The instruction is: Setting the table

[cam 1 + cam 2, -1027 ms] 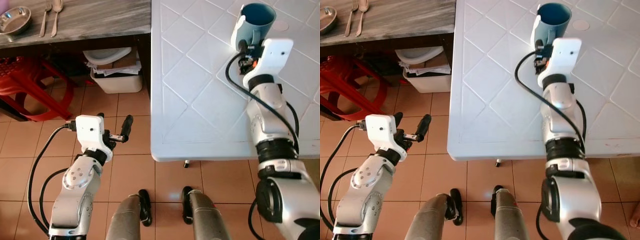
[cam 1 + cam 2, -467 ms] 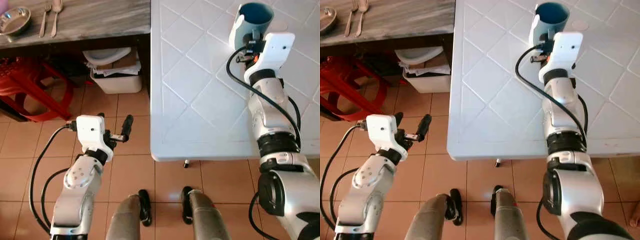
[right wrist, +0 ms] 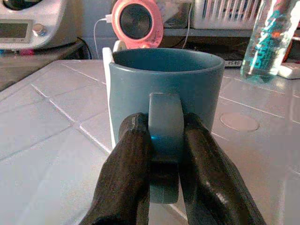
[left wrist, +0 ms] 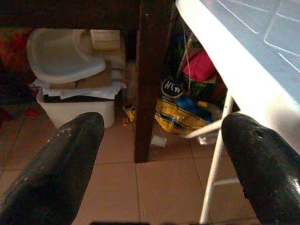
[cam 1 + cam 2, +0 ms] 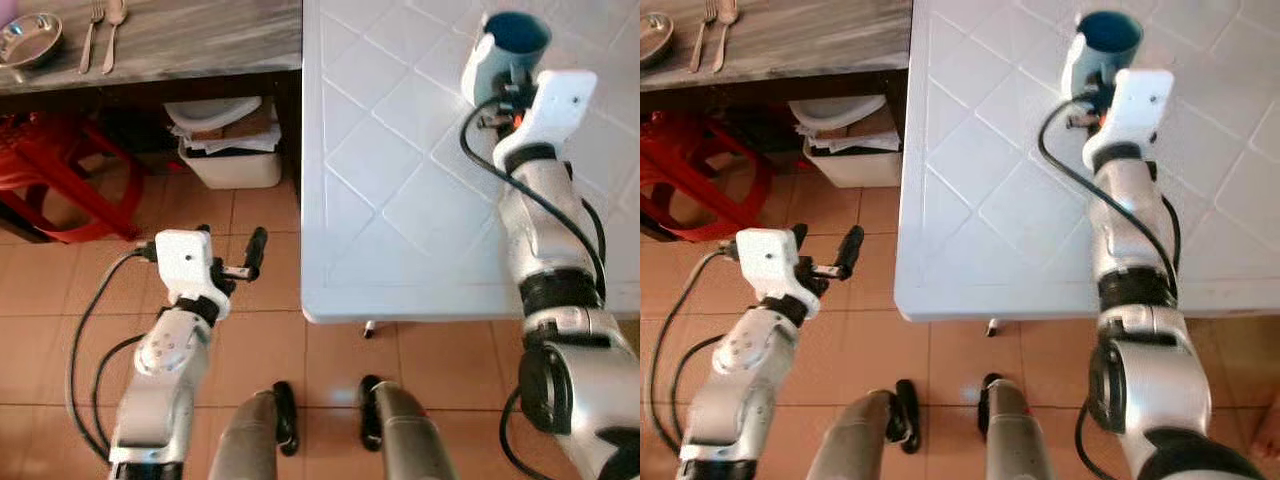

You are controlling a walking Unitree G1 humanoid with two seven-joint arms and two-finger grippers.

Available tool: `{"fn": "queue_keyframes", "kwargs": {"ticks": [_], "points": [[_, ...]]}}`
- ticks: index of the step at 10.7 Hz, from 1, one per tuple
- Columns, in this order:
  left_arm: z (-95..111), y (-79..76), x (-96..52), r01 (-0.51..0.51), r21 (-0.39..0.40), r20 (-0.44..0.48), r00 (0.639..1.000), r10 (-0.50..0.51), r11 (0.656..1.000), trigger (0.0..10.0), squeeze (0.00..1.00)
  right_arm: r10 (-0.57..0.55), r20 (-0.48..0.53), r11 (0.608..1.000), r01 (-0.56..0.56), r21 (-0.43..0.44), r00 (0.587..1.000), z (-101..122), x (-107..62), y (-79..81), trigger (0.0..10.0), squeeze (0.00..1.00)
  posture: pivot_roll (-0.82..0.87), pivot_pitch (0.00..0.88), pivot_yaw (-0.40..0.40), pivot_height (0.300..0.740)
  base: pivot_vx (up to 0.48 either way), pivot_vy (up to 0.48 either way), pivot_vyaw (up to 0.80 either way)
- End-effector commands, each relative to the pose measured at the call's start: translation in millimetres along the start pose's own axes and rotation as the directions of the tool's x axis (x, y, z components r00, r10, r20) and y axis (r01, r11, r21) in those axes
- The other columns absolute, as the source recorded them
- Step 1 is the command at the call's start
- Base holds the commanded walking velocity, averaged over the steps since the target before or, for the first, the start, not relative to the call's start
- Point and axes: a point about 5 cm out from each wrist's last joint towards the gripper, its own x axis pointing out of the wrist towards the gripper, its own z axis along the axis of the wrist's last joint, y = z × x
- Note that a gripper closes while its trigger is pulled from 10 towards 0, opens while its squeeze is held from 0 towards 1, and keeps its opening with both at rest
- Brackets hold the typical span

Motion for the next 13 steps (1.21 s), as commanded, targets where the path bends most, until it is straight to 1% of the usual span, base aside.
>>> {"fn": "queue_keyframes", "kwargs": {"ticks": [1,2,3,4,5,6,7,8,9,11,13], "points": [[-2,4.9,-1.0,-0.028,0.008,0.000,1.000,0.028,1.000,10.0,0.00,0.010,0.025,1.000,-0.011,0.021,1.000,3,-2.7,2.7,0.0,0.00,0.01,0.165,0.032,0.740,0.000,0.000,0.00],[1,5.1,7.9,-0.051,-0.008,0.038,0.998,0.051,0.999,10.0,0.00,0.070,0.065,0.997,-0.073,0.039,0.995,0,-26.8,15.8,0.0,0.00,0.00,0.123,0.019,0.740,0.000,0.000,0.00],[3,7.2,14.6,-0.074,-0.008,0.060,0.995,0.075,0.997,10.0,0.00,0.094,0.067,0.993,-0.098,0.067,0.993,-6,-49.1,24.1,0.0,0.00,-0.02,0.093,0.021,0.740,0.000,0.000,0.00],[4,9.0,19.0,-0.088,-0.004,0.064,0.994,0.088,0.996,10.0,0.00,0.100,0.056,0.992,-0.104,0.076,0.993,-11,-66.0,29.3,0.0,0.00,-0.02,0.079,0.022,0.740,0.000,0.000,0.00],[5,8.3,24.4,-0.081,-0.012,0.080,0.993,0.082,0.997,10.0,0.00,0.125,0.041,0.990,-0.128,0.066,0.991,-15,-84.1,37.3,1.0,0.00,-0.03,0.050,0.024,0.740,0.000,0.000,0.00],[8,6.8,28.8,-0.071,-0.016,0.099,0.992,0.073,0.997,10.0,0.00,0.151,0.039,0.987,-0.153,0.047,0.988,-15,-95.8,45.0,2.1,0.00,-0.04,0.044,0.025,0.740,0.000,0.000,0.00],[8,6.8,30.8,-0.066,-0.021,0.113,0.991,0.068,0.998,10.0,0.00,0.158,0.052,0.987,-0.159,0.015,0.986,-12,-101.4,49.4,10.0,0.00,-0.05,0.022,0.026,0.740,0.000,0.454,0.00],[5,9.6,28.1,-0.075,-0.021,0.112,0.991,0.077,0.997,10.0,0.00,0.168,0.041,0.985,-0.169,0.026,0.985,-10,-106.6,53.4,10.0,0.00,-0.05,0.009,0.027,0.740,0.000,0.428,0.00],[0,10.2,25.1,-0.082,-0.023,0.099,0.992,0.084,0.996,10.0,0.00,0.157,0.002,0.987,-0.157,0.035,0.988,-17,-113.5,52.3,10.0,0.00,-0.05,0.002,0.026,0.740,0.000,0.428,0.00],[-10,8.6,21.3,-0.081,-0.029,0.081,0.993,0.083,0.996,10.0,0.00,0.149,-0.079,0.989,-0.147,0.021,0.986,-33,-130.2,53.4,10.0,0.00,-0.05,0.000,0.027,0.740,0.000,0.428,0.00],[-12,6.8,23.7,-0.076,-0.022,0.082,0.994,0.078,0.997,10.0,0.00,0.174,-0.088,0.981,-0.165,0.106,0.981,-36,-135.0,58.1,10.0,0.00,-0.06,0.000,0.029,0.740,0.122,0.422,0.00]]}}
